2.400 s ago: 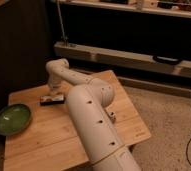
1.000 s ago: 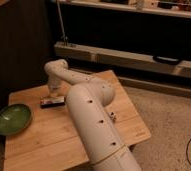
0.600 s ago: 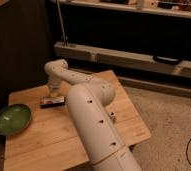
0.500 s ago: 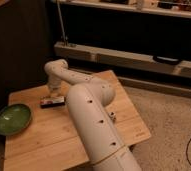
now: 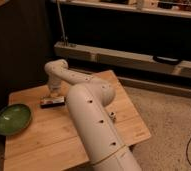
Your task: Push the eraser across the table
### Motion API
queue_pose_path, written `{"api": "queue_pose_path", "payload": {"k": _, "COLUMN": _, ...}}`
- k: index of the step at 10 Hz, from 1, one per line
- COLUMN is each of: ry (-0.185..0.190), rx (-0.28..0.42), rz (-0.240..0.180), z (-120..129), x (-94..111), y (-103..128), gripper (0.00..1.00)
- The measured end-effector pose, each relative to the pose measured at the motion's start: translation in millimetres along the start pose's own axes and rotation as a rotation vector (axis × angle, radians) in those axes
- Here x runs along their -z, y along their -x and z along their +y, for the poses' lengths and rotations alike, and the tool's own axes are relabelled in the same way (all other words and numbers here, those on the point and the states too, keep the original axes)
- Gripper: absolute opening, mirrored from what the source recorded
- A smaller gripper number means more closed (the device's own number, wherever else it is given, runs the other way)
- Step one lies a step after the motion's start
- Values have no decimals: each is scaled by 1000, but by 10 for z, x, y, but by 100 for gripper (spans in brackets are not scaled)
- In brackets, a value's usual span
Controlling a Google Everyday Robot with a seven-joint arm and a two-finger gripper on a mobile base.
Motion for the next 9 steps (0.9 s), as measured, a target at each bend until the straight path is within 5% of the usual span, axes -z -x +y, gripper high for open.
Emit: {"api": "queue_pose_path", "payload": {"k": 9, "ry": 0, "rx": -1, "rz": 0, "z": -1, "x": 26, "y": -4, "gripper": 41}}
